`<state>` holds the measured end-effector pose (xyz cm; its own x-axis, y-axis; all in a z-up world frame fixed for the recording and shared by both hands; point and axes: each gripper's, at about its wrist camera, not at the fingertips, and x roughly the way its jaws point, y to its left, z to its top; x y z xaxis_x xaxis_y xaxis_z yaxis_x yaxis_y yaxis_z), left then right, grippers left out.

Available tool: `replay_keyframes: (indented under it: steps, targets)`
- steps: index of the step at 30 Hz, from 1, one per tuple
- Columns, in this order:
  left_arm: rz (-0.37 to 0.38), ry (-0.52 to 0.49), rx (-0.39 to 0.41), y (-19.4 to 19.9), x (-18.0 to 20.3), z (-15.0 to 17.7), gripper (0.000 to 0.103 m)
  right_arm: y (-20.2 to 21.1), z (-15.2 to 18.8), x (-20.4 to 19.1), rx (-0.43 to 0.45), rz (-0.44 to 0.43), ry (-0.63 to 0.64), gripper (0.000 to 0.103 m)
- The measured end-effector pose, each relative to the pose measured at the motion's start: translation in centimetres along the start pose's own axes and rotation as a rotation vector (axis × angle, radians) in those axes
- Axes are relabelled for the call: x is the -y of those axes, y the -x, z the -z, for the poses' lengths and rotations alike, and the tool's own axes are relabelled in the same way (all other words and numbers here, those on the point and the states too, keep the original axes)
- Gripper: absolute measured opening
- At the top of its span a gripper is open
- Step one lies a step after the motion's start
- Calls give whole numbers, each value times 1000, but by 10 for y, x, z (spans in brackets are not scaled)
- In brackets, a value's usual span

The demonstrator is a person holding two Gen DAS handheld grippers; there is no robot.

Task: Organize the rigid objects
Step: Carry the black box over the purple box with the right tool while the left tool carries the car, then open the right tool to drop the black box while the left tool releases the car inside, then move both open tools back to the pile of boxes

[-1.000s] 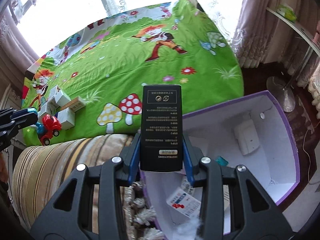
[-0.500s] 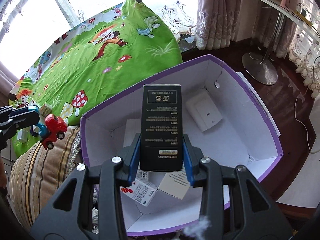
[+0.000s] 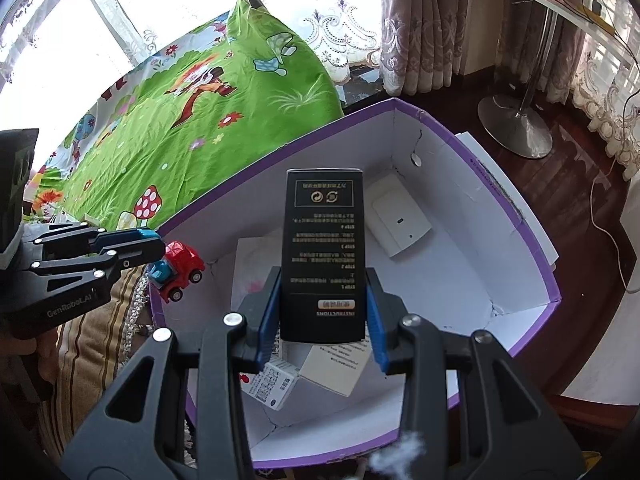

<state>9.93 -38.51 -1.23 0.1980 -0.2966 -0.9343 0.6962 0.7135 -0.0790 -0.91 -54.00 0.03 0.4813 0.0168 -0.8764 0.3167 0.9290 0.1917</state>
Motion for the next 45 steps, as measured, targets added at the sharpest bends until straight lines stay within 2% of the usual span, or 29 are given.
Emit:
replay_keyframes:
  steps: [4, 17, 22, 28, 33, 38, 45]
  targets:
    - [-21, 37, -14, -2, -7, 2, 19, -2, -1, -2, -4, -1, 5, 43]
    - [59, 153, 41, 25, -36, 20, 20, -9, -16, -20, 2, -1, 34, 43]
    - [68, 193, 79, 43, -51, 36, 21, -7, -22, -32, 9, 6, 49, 63]
    - [81, 256, 116, 60, -78, 59, 21, -2, -23, -51, -4, 1, 76, 65]
    - [73, 310, 151, 75, -105, 77, 23, 8, -26, -82, 9, -18, 119, 70]
    - [46, 363, 198, 95, -133, 99, 40, 17, -28, -126, 23, -47, 198, 73]
    - [3, 464, 246, 119, -181, 135, 49, 19, -28, -185, 27, -76, 286, 75]
